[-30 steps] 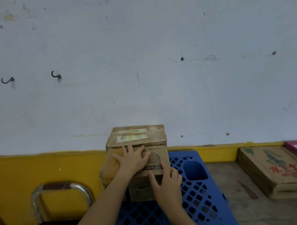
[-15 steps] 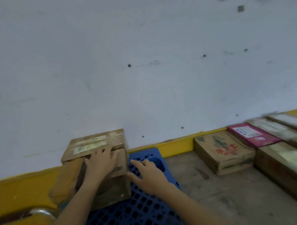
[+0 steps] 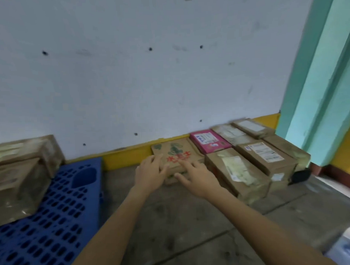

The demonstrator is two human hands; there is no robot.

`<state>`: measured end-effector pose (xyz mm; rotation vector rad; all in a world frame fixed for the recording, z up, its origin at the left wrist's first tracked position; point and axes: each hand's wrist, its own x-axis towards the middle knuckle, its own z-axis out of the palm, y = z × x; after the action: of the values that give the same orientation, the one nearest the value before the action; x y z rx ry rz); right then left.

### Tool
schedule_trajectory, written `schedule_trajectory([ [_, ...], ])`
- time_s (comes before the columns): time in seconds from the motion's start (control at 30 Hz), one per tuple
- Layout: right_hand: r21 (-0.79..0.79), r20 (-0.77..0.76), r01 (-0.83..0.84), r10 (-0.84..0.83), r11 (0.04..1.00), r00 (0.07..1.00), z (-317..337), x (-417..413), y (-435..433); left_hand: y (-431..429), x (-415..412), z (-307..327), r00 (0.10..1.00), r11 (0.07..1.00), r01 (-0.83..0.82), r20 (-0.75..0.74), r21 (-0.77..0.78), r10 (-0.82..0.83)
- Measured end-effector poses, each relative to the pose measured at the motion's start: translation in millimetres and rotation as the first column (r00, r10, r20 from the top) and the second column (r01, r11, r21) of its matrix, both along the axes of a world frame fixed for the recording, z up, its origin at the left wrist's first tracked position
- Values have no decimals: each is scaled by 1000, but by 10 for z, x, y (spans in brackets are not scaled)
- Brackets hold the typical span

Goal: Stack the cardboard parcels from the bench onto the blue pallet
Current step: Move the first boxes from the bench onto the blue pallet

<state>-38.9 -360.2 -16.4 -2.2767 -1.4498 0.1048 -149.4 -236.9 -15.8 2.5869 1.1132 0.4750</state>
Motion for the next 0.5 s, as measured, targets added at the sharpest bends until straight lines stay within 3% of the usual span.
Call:
schedule_trajectory([
  [0.3, -79, -171, 285, -295, 955, 940, -419, 1220, -1013, -728, 1205, -348, 980, 973, 110, -139, -201, -140],
  [0.5, -187, -147, 486, -513, 854, 845, -634, 1681, -1259, -673, 1718, -545, 958, 970, 136, -223, -199, -180],
])
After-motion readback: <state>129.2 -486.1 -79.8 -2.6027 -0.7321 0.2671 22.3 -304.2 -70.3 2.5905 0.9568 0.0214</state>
